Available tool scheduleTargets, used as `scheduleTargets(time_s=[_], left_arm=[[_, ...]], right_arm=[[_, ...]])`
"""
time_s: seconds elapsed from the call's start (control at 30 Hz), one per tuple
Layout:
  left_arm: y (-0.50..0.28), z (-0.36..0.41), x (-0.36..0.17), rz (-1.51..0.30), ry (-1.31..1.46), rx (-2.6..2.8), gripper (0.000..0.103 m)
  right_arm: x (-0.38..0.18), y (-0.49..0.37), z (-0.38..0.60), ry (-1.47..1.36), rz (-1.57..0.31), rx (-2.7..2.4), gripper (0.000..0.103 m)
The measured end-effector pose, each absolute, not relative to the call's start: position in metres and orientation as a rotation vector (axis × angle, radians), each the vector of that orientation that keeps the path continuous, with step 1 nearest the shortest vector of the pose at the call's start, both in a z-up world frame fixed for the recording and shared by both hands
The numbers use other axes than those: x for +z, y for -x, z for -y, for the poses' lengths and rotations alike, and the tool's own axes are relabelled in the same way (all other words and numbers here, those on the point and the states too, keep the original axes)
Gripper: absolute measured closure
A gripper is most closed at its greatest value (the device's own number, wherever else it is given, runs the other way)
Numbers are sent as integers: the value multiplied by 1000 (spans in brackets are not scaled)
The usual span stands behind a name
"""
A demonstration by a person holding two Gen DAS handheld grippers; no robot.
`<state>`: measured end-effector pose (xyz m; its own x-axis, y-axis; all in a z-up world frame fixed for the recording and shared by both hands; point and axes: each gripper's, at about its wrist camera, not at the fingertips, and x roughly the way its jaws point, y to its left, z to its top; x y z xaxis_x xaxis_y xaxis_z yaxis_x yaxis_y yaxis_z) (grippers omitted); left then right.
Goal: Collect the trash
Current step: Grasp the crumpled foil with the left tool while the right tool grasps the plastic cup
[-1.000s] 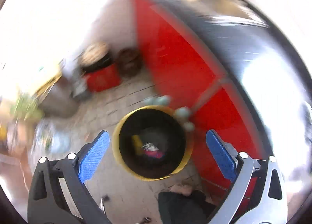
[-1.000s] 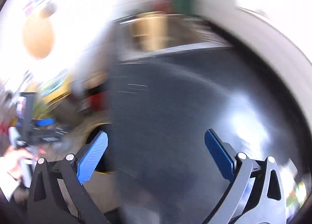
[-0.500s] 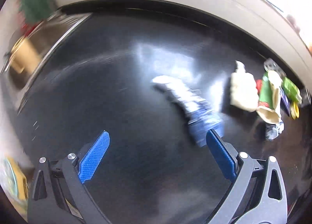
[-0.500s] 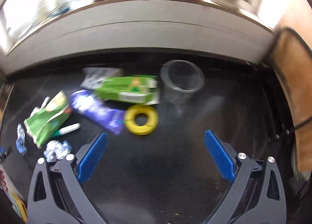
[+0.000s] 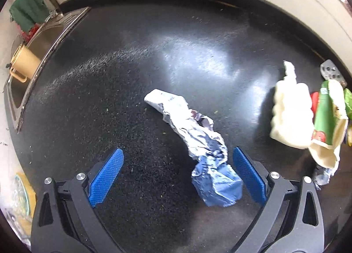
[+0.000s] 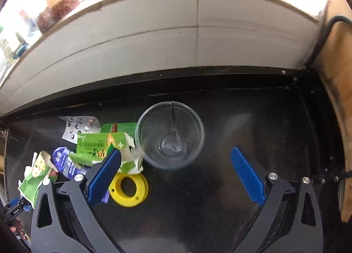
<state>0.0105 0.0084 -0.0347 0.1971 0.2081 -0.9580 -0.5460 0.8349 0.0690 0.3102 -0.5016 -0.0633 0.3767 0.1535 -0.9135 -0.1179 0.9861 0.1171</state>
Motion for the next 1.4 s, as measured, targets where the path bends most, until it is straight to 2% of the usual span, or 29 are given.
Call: scheduleTargets(time_s=[0.33,0.87,0.9,0.93,0.97,1.0,1.03,1.07,1.1,1.13,1.17,1.4], left_arm=[[-16,-16,-48,-1282,417,565,6],[-11,-7,-47,-1271,400,560,6],[-12,-8,-47,-1276,401,558,6],[-12,-10,-47,-1283,403,556,6],[-13,-12,-47,-1298,411,557,6],[-14,-13,-48,-1310,424,562,6],[-14,-13,-47,-1315,434,572,7],[-16,-17,-48,-1313,434,573,9],[-17,-17,-45,-1296,425,577,23],[-17,-13,-38,-1263,401,583,57],[-19,-11,-35,-1259,386,592,76],[-13,-3,-35,-1243,415,611,76]], right_arm=[[-121,-357,494,14,-1300,189,7],[-116,-352,497,32,-1225,219,6],[-116,-348,498,37,-1196,206,21],[-113,-346,499,47,-1154,185,49],[-116,-342,506,24,-1143,172,67],[-116,-335,511,-3,-1145,157,77],[-115,-335,517,-52,-1146,162,79],[-115,-334,524,-86,-1146,148,80],[-114,-332,529,-98,-1145,134,80],[-114,-331,533,-104,-1144,122,81],[-112,-328,537,-105,-1141,108,81],[-81,-303,548,-74,-1102,67,83]])
